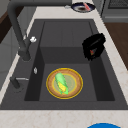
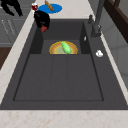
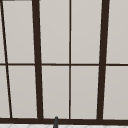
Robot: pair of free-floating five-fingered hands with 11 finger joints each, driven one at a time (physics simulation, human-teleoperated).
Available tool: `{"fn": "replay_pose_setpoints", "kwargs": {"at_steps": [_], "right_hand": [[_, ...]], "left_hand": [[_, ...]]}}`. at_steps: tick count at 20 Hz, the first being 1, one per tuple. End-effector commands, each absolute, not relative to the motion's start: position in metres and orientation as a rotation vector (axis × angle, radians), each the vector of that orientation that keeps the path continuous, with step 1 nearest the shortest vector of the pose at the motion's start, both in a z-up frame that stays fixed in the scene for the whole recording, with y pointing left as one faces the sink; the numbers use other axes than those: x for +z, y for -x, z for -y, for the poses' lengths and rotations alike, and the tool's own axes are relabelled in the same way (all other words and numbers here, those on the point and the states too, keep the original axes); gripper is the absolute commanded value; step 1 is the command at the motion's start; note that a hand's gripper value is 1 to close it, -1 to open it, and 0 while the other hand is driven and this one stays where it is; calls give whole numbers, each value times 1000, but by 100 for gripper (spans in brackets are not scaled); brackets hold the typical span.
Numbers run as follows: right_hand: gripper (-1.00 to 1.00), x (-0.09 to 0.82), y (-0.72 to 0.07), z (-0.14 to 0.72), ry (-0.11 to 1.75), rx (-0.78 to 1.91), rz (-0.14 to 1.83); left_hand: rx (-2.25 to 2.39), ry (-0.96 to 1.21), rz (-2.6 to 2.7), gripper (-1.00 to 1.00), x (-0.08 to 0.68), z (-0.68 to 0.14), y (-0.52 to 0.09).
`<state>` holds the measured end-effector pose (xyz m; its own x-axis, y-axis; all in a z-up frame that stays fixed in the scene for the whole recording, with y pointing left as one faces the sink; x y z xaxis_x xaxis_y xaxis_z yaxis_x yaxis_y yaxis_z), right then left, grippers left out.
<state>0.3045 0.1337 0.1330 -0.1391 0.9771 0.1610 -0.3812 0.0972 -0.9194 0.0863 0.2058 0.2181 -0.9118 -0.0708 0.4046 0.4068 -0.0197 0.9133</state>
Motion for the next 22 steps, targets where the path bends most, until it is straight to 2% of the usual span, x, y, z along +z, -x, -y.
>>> {"fn": "replay_pose_setpoints", "kwargs": {"at_steps": [1, 15, 22], "right_hand": [[100, 104, -312, -134, 793, 1393, 1142], [100, 0, -321, -138, 830, 1344, 1237], [100, -23, -329, -137, 793, 1358, 1178]], "left_hand": [[-1998, 351, 1930, 0, 218, -206, -86], [-1998, 351, 1930, 0, 218, -206, -86], [-1998, 351, 1930, 0, 218, -206, -86]]}}
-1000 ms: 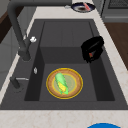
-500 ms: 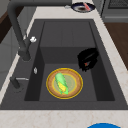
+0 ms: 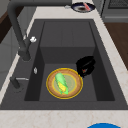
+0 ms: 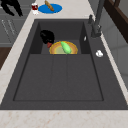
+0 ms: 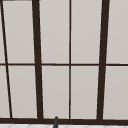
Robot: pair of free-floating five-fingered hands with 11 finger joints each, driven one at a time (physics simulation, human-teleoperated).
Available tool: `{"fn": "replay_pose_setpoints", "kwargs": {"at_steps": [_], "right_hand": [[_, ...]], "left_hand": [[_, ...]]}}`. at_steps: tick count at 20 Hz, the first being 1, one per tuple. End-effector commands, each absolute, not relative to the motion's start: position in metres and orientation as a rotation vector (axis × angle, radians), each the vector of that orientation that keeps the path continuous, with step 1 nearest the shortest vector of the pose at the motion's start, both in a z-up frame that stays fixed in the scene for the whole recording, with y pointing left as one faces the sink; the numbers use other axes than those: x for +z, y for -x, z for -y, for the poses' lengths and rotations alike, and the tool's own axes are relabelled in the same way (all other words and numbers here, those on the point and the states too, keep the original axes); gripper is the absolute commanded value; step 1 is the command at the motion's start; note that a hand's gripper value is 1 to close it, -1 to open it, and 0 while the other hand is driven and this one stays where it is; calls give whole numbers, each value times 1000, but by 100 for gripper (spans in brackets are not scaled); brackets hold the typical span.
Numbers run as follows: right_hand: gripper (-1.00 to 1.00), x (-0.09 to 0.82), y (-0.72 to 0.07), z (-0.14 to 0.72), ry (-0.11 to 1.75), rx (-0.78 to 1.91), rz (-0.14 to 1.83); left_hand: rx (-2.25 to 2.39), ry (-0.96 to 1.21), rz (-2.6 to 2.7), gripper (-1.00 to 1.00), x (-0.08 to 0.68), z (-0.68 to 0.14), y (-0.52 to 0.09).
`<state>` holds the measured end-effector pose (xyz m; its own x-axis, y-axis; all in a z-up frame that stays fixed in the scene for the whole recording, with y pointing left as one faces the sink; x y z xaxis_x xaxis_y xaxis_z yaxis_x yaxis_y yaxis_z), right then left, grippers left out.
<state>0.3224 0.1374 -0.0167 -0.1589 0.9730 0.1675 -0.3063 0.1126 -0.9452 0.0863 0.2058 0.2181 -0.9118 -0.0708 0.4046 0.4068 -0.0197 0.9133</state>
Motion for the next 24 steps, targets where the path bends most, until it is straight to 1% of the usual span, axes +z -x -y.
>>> {"fn": "replay_pose_setpoints", "kwargs": {"at_steps": [1, 7, 14, 17, 19, 22, 24], "right_hand": [[100, -27, -334, -137, 791, 1360, 1176], [100, -50, -366, -141, 771, 1374, 1152], [100, -106, -366, -151, 863, 1389, 1165], [100, -128, -370, -149, 857, 1381, 1174], [100, -133, -371, -154, 913, 1406, 1220], [100, -120, -392, -155, 859, 1414, 1196], [100, -110, -390, -152, 823, 1440, 1188]], "left_hand": [[-1998, 351, 1930, 0, 218, -206, -86], [-1998, 351, 1930, 0, 218, -206, -86], [-1998, 351, 1930, 0, 218, -206, -86], [-1998, 351, 1930, 0, 218, -206, -86], [-1998, 351, 1930, 0, 218, -206, -86], [-1998, 351, 1930, 0, 218, -206, -86], [-1998, 351, 1930, 0, 218, -206, -86]]}}
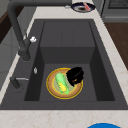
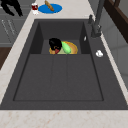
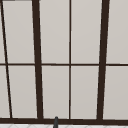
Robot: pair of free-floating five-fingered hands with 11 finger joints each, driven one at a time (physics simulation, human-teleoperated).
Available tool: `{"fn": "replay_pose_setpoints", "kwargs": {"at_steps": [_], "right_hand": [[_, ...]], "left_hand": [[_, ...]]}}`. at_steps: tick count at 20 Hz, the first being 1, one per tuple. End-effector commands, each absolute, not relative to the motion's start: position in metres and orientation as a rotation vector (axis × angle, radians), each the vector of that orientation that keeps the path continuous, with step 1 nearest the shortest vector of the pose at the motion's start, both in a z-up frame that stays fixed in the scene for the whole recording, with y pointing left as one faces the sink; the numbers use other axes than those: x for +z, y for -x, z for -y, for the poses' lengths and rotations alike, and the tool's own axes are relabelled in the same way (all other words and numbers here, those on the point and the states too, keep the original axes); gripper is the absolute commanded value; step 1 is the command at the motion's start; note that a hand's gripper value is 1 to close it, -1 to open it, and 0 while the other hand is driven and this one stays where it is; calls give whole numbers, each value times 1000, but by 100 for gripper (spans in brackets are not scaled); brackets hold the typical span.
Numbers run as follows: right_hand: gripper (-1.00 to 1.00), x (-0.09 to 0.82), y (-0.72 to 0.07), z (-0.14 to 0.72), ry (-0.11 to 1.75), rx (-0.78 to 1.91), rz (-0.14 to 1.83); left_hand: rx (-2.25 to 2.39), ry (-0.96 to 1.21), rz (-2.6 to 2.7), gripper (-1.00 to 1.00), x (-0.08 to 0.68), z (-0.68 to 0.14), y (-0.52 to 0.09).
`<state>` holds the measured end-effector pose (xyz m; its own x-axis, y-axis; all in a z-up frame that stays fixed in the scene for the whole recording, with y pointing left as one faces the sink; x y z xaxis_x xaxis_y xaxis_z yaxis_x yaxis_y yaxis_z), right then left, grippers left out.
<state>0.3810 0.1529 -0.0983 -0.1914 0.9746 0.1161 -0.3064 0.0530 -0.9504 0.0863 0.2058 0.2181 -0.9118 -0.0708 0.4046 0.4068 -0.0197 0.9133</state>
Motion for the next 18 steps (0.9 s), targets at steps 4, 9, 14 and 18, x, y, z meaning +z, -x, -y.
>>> {"fn": "replay_pose_setpoints", "kwargs": {"at_steps": [4, 9, 14, 18], "right_hand": [[-100, -94, -369, -146, 822, 1400, 1191], [-100, -62, -382, -140, 816, 1415, 1177], [-100, -53, -397, -141, 791, 1433, 1150], [-100, -43, -404, -141, 775, 1446, 1130]], "left_hand": [[-1998, 351, 1930, 0, 218, -206, -86], [-1998, 351, 1930, 0, 218, -206, -86], [-1998, 351, 1930, 0, 218, -206, -86], [-1998, 351, 1930, 0, 218, -206, -86]]}}
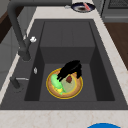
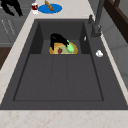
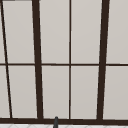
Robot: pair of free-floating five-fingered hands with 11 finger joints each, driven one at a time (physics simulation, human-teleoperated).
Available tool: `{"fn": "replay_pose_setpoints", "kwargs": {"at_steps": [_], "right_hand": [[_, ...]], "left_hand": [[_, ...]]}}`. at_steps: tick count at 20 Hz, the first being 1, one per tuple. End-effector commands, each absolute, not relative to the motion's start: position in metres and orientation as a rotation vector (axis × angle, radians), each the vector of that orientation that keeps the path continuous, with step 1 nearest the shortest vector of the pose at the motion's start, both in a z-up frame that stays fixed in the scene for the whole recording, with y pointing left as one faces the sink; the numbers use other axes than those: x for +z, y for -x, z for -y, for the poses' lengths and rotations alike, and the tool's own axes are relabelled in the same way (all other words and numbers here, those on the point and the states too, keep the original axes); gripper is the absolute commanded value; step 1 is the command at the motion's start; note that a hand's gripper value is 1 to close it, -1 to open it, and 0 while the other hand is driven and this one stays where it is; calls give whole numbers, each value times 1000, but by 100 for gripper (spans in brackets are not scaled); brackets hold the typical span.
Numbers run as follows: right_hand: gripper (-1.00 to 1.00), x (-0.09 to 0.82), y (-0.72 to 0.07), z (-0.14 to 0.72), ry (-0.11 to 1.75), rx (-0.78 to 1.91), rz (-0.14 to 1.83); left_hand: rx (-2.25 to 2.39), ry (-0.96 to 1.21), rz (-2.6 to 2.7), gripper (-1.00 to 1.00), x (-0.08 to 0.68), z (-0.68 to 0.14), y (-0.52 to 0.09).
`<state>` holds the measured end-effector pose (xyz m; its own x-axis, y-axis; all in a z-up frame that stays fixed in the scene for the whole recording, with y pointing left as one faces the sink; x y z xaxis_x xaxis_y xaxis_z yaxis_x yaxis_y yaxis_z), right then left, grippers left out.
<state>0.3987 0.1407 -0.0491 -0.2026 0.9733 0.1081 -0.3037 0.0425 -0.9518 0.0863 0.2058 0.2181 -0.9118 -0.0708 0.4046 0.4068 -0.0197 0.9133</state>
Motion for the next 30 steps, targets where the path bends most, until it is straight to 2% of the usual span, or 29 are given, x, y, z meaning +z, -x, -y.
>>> {"fn": "replay_pose_setpoints", "kwargs": {"at_steps": [1, 6, 12, 19, 25, 30], "right_hand": [[-100, -42, -407, -141, 769, 1450, 1123], [-100, -33, -434, -143, 718, 1471, 1055], [-100, -37, -461, -162, 804, 1395, 1016], [-100, -59, -495, -183, 809, 1333, 953], [-100, -75, -515, -195, 752, 1159, 968], [-100, -94, -485, -191, 738, 1071, 1074]], "left_hand": [[-1998, 351, 1930, 0, 218, -206, -86], [-1998, 351, 1930, 0, 218, -206, -86], [-1998, 351, 1930, 0, 218, -206, -86], [-1998, 351, 1930, 0, 218, -206, -86], [-1998, 351, 1930, 0, 218, -206, -86], [-1998, 351, 1930, 0, 218, -206, -86]]}}
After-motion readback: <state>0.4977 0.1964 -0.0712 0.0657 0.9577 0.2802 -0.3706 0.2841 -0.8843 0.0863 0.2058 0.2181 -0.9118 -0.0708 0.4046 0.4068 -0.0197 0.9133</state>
